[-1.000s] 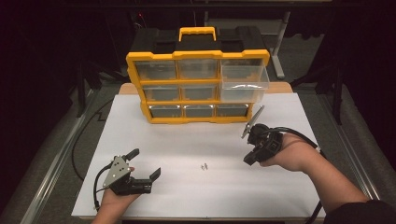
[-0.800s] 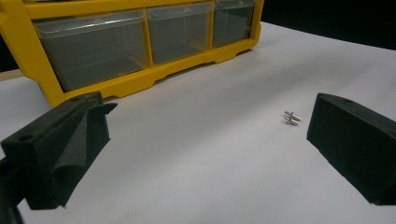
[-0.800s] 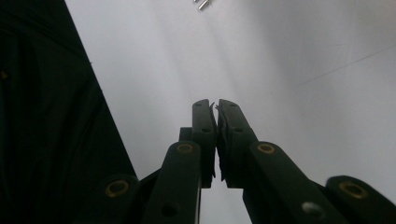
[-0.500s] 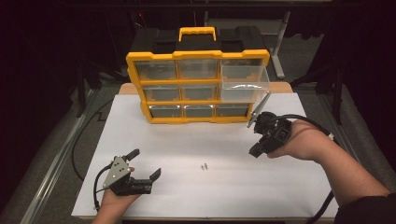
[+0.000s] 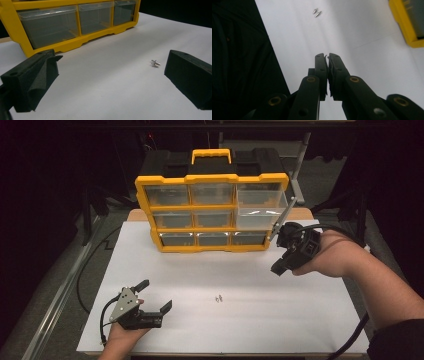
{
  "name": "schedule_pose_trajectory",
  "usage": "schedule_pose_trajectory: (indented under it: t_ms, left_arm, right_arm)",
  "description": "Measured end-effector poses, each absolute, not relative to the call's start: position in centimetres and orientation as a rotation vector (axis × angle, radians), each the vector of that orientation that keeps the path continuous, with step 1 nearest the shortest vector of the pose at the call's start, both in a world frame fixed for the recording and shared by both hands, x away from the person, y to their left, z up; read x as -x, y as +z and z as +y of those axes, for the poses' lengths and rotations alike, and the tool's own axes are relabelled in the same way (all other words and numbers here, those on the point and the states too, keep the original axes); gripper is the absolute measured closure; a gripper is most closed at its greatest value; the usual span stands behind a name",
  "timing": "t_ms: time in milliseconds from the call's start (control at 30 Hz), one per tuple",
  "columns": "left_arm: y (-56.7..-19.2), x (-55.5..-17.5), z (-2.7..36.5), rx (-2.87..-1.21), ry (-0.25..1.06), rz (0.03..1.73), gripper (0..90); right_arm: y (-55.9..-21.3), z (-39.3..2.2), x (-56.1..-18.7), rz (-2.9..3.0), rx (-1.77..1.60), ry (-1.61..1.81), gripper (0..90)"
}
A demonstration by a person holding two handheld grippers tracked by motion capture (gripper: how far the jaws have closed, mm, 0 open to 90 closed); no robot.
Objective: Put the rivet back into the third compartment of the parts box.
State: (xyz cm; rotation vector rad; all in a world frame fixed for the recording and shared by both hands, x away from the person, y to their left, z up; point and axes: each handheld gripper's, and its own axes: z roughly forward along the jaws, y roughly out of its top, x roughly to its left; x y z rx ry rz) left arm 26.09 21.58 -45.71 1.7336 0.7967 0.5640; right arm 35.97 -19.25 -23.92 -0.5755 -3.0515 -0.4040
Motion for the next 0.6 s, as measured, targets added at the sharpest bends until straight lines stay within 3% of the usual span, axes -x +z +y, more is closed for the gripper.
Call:
schedule_pose_trajectory:
  t_ms: [600]
  left_arm:
    - [-45.7, -26.1, 21.7, -1.73, 0.559, 0.797, 0.4]
  right_arm:
    - [-17.8, -17.7, -37.7, -3.089, 0.599, -0.441, 87.6]
